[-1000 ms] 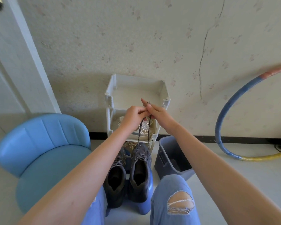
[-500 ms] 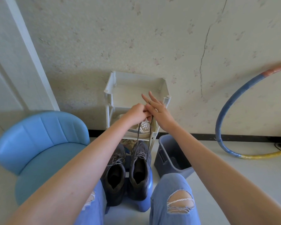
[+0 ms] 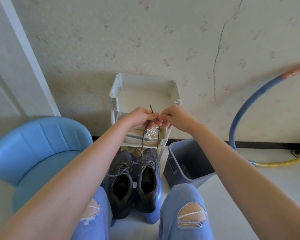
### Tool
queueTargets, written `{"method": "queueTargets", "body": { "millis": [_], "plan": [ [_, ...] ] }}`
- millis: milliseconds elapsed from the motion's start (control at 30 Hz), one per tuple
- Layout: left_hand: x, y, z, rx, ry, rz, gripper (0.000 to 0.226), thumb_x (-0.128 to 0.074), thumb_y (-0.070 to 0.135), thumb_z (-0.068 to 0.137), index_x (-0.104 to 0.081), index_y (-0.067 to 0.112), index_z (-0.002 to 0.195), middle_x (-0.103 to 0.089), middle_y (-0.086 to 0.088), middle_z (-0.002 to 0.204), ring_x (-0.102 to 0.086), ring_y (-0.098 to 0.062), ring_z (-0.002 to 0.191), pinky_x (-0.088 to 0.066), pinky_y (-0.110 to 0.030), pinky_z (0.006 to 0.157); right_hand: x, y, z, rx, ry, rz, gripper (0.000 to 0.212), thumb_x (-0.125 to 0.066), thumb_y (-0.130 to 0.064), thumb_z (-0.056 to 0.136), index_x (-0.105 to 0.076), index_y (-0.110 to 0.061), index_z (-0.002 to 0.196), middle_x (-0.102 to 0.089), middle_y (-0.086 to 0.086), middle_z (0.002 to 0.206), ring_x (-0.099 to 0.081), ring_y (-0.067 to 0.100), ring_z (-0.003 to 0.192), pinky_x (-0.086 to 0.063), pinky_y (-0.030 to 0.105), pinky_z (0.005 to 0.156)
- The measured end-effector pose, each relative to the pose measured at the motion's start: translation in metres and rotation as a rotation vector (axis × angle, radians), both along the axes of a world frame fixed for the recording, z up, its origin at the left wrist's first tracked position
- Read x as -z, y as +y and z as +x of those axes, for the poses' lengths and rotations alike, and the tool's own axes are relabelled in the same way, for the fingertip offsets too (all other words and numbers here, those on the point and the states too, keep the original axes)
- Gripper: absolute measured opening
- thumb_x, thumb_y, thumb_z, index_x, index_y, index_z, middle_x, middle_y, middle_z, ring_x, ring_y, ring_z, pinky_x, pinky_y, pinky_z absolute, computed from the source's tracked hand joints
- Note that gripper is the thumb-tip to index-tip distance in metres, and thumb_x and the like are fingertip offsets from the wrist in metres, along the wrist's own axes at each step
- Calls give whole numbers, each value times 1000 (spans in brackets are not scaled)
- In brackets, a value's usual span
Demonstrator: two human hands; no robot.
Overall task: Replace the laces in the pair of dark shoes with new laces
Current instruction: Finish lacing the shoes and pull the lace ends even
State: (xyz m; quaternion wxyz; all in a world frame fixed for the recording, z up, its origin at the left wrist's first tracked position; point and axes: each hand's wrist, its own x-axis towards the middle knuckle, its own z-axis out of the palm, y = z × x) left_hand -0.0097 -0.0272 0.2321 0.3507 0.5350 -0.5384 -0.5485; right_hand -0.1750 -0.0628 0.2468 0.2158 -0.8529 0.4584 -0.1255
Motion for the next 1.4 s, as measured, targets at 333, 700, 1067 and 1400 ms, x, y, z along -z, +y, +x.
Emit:
{"method": "queueTargets", "body": {
  "millis": [333,700,1067,1400],
  "plan": [
    [12,-5,5,15,-699,-451,28,-76,17,77,-72,22,104,-73,5,94,-66,-10,88,-52,-28,83,24,-7,-6,114,-341,260,20,-54,-22,96,-71,-11,100,-70,10,100,-64,21,86,-49,34,85],
    [34,2,5,-241,-587,-694,19,-68,6,82,-75,22,88,-72,9,86,-61,-1,75,-39,2,65,62,-17,1,32,-862,661,26,-58,3,89,-67,-11,109,-75,4,94,-72,16,85,-56,22,74],
    [78,10,21,-522,-345,-444,11,-73,24,81,-73,18,90,-73,6,90,-66,-2,81,-52,-20,74,71,-24,-15,210,-281,214,9,-67,-3,85,-72,-5,93,-71,10,85,-63,10,70,-51,23,75],
    [170,49,116,-807,-814,100,17,-53,16,92,-64,6,82,-67,-16,88,-56,-34,81,-40,-34,64,145,-6,-106,745,374,116,20,-48,-4,95,-62,1,108,-65,18,99,-63,32,90,-53,38,77]
  ]
}}
